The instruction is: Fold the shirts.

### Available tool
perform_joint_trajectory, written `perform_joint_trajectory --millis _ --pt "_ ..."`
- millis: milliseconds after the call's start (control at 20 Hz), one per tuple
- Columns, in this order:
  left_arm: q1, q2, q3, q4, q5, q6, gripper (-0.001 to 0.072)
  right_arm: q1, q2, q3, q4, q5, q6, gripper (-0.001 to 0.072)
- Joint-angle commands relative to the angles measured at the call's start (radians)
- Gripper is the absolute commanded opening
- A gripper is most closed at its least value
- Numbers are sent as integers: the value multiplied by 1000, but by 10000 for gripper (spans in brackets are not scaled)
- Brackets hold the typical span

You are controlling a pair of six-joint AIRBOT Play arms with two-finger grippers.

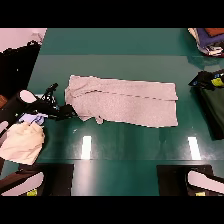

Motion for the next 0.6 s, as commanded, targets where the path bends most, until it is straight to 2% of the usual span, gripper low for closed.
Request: perform_joint_trajectory --millis 0,200,450,500,550 --pt "1 8 -43 -65 140 -3 543 0 5 0 0 16 0 365" --pt "1 6 -45 -66 180 -3 543 0 5 0 0 17 0 365" --pt "1 -37 -45 -69 133 -3 542 -1 5 0 0 33 0 365" --pt "1 -36 -45 -71 147 -3 387 -1 5 0 0 38 0 365" --pt "1 -36 -42 -82 160 -3 169 -1 5 0 0 45 0 365"
